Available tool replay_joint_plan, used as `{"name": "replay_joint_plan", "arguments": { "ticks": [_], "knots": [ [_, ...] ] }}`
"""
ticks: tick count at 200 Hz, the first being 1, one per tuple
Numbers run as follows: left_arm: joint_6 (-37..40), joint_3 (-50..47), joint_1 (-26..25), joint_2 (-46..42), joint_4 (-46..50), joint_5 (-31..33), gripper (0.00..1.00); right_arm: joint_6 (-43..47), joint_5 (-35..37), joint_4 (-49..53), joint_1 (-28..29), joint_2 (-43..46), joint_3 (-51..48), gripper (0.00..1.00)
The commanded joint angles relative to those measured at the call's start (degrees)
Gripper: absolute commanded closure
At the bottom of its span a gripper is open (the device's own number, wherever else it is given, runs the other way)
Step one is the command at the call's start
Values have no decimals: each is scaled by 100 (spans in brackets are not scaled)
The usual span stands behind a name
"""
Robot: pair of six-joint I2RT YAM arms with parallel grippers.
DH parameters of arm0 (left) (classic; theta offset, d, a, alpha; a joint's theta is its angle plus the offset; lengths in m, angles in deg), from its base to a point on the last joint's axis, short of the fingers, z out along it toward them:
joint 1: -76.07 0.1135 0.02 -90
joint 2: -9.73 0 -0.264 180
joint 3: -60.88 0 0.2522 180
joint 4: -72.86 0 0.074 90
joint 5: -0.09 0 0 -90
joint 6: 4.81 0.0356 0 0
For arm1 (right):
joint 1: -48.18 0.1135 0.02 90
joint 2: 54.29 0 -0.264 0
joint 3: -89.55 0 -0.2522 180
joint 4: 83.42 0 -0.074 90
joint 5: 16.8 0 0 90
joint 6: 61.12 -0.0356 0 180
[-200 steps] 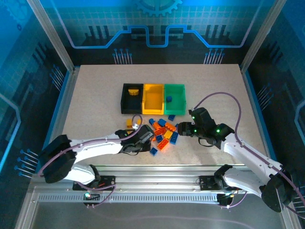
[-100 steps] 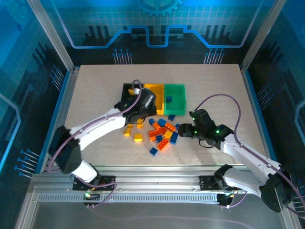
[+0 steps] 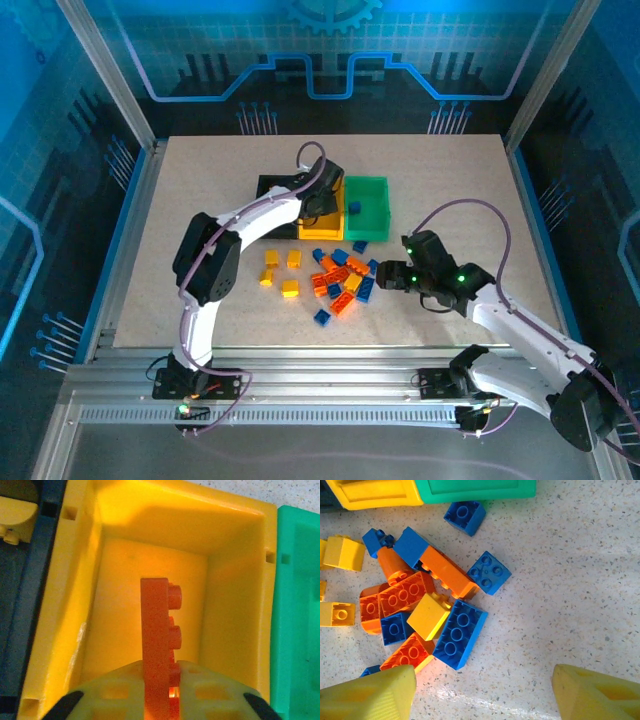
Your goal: Sort the legos into containers by color
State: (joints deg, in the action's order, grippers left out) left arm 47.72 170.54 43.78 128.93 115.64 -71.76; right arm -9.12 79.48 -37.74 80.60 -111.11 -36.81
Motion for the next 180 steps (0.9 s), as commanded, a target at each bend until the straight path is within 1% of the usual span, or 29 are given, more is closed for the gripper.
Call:
{"name": "replay_joint_plan", "arguments": {
  "ticks": [1,13,28,40,48,61,76,107,127,158,180],
  "knots": [
    [13,318,7,38,180,-141,65,-213,-138,81,-87,-60,-105,26],
    [-16,346,9,-17,168,-296,56,-266,-203,14,-92,-114,-144,25],
    [-57,294,-13,-218,118,-507,50,-325,-266,-55,-81,-184,-181,23],
    [-71,-17,-72,-574,-154,-700,44,-362,-330,-116,-85,-245,-216,22],
    [-81,-329,-140,-899,-406,-799,38,-384,-383,-178,-77,-301,-249,22],
    [-135,-1036,-309,-1456,-933,-963,24,-411,-463,-314,-48,-446,-308,23],
    [-198,-1789,-567,-2115,-1353,-1075,2,-443,-543,-504,4,-694,-343,25],
    [-358,-3216,-1131,-3280,-1815,-1039,1,-506,-577,-855,123,-1270,-212,32],
    [-547,-4071,-1408,-3934,-1964,-839,1,-546,-451,-962,190,-1588,-65,34],
    [-979,-5144,-1464,-4825,-1979,-655,1,-649,-201,-910,212,-2116,130,40],
    [-1103,-5600,-1464,-5302,-1936,-519,1,-684,-124,-913,243,-2415,132,41]
  ]
}}
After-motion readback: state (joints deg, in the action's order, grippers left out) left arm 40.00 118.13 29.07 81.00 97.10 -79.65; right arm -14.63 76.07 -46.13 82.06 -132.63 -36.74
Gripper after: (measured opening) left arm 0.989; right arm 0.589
